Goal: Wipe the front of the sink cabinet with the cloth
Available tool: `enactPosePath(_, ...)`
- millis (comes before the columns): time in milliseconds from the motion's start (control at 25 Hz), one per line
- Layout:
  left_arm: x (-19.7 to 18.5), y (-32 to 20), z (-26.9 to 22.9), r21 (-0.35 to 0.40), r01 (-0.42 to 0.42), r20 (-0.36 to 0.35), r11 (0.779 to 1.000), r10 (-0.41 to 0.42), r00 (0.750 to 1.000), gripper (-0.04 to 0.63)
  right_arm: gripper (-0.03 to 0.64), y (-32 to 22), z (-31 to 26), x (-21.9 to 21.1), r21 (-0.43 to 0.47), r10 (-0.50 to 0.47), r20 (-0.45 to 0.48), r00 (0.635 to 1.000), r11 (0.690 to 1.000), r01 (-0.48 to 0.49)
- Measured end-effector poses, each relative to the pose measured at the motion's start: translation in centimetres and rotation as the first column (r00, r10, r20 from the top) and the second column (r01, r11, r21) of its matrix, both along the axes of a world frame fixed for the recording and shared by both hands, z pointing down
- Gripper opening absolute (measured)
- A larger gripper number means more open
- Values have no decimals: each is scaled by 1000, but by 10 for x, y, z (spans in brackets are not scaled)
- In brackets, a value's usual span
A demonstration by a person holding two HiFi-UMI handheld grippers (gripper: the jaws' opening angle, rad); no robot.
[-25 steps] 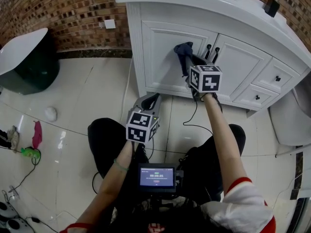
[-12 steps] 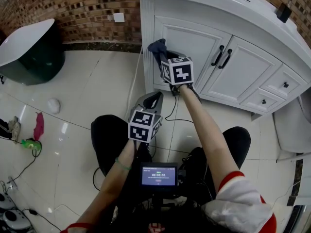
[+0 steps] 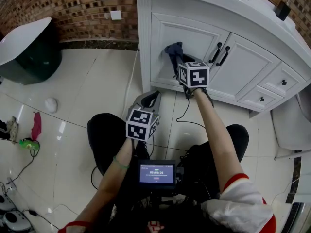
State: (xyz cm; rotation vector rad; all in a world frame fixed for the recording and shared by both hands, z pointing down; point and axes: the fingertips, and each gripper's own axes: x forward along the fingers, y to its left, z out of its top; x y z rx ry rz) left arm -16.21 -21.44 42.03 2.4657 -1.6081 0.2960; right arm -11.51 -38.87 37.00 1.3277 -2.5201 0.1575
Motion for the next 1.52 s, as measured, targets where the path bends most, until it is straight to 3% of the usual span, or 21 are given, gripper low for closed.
enactPosePath(400, 14, -1, 6, -11, -10, 20, 1000, 10, 1000, 21, 60, 3, 23, 115, -35, 152, -12, 988, 988, -153)
enactPosePath(640, 21, -4, 8, -10, -19, 23, 1000, 19, 1000, 20, 60, 3, 33, 136, -57, 187, -7, 982, 981, -188)
enactPosePath(800, 21, -5, 8, -8, -19, 19, 1000, 19, 1000, 21, 60, 7, 32, 101, -52, 134, 10, 991, 990, -133)
enactPosePath(1240, -9, -4, 7, -5, 30, -9, 1000, -30, 1000, 21, 60, 9, 44, -57, -78, -84, 15, 996, 993, 85)
enactPosePath(1520, -25, -1, 12, -12, 45, -8, 999, -45, 999, 21, 60, 3, 59, -87, -102, -103, -5, 995, 990, 102)
